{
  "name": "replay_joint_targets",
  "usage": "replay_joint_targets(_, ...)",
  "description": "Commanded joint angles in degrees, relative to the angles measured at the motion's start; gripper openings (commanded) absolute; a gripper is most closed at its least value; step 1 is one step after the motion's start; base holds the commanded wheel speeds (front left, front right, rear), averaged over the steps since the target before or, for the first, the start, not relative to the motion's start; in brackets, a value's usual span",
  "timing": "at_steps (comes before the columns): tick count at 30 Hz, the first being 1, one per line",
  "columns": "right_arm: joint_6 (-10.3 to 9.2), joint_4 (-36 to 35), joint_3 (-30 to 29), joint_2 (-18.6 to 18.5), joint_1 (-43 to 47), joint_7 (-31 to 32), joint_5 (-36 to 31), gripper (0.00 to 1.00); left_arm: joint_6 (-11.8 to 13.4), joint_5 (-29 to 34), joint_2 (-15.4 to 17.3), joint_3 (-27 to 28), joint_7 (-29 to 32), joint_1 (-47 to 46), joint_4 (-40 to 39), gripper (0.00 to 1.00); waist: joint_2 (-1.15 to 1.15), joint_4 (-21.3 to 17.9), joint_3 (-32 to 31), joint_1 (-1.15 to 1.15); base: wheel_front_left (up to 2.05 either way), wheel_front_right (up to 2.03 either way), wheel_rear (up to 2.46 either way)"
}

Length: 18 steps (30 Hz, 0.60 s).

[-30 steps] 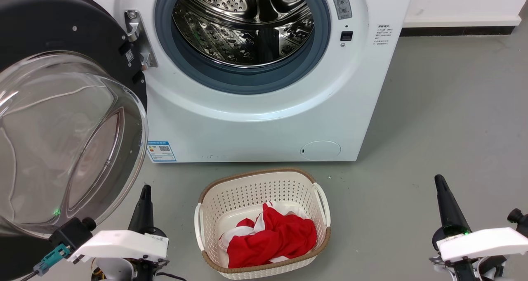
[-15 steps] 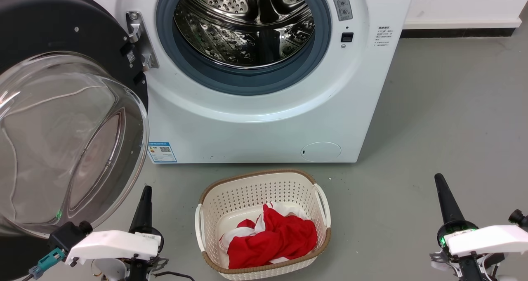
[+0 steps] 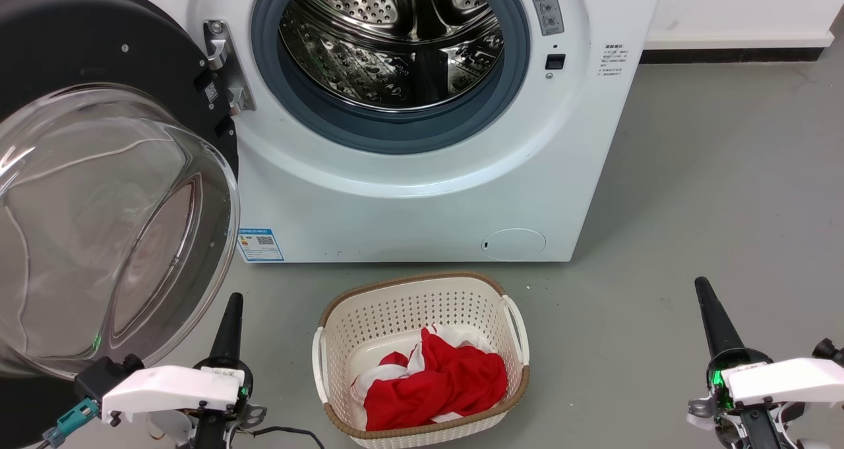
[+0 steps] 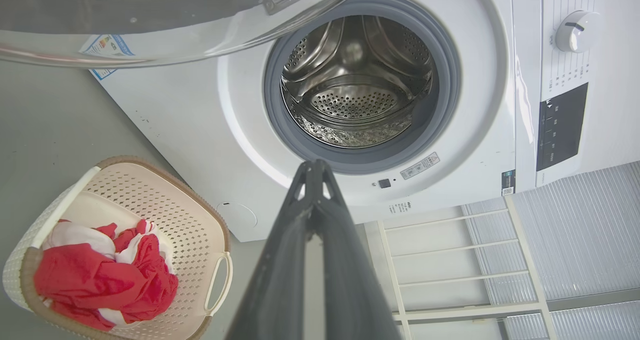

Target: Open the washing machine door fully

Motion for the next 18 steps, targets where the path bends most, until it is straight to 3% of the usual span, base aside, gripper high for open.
replay_joint_targets(1, -0.01, 0.11, -0.17, -0.31, -1.19, 0.38, 1.68, 0.0, -0.62, -1.59, 0.03, 0.3, 0.37, -0.95, -0.06, 0.0, 0.0, 0.01, -0.03, 0.0, 0.0, 0.0, 0.0)
replay_joint_targets(18, 0.0, 1.84, -0.82, -0.14, -2.1, 2.1, 10.35, 0.0, -1.87, -10.41, -0.16, 1.37, 2.62, -1.46, 0.91, 0.0, 0.0, 0.14, -0.34, 0.0, 0.0, 0.0, 0.0)
